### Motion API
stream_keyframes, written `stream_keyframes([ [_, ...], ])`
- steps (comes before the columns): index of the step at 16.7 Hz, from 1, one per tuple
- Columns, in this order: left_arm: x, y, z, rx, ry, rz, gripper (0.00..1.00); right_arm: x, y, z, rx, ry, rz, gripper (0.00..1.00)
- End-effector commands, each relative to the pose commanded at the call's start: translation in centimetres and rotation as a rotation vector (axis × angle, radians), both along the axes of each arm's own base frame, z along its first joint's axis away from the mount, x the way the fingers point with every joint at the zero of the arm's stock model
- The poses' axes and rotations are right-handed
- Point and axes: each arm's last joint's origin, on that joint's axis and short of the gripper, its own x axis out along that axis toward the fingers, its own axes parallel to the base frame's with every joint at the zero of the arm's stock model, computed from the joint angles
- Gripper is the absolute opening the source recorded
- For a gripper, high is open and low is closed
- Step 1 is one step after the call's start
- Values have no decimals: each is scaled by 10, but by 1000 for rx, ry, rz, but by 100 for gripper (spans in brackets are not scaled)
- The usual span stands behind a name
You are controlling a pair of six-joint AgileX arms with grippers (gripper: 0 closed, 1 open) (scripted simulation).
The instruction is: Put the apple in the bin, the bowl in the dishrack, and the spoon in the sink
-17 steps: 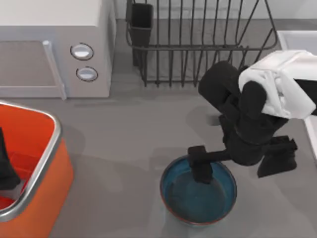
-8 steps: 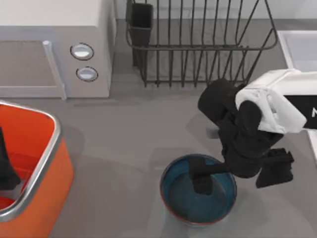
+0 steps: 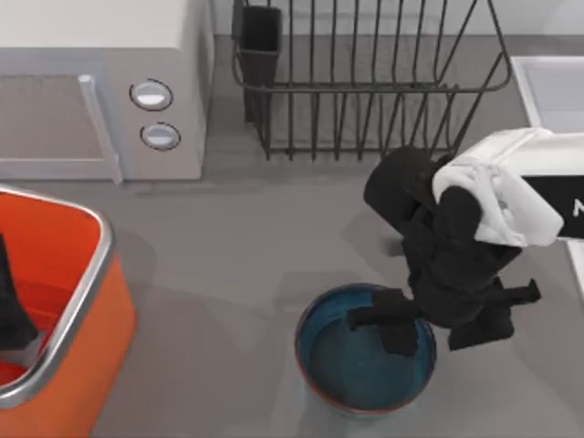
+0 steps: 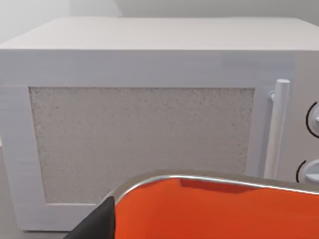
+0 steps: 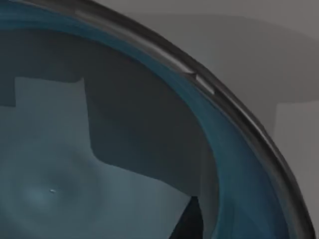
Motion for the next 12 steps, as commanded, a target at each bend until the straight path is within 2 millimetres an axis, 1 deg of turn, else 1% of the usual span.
stream_keyframes([
  [4,0,0,0,0,0,0,100,0,0,0,0,0,0,2],
  [5,0,0,0,0,0,0,100,0,0,0,0,0,0,0],
  [12,0,0,0,0,0,0,100,0,0,0,0,0,0,0],
])
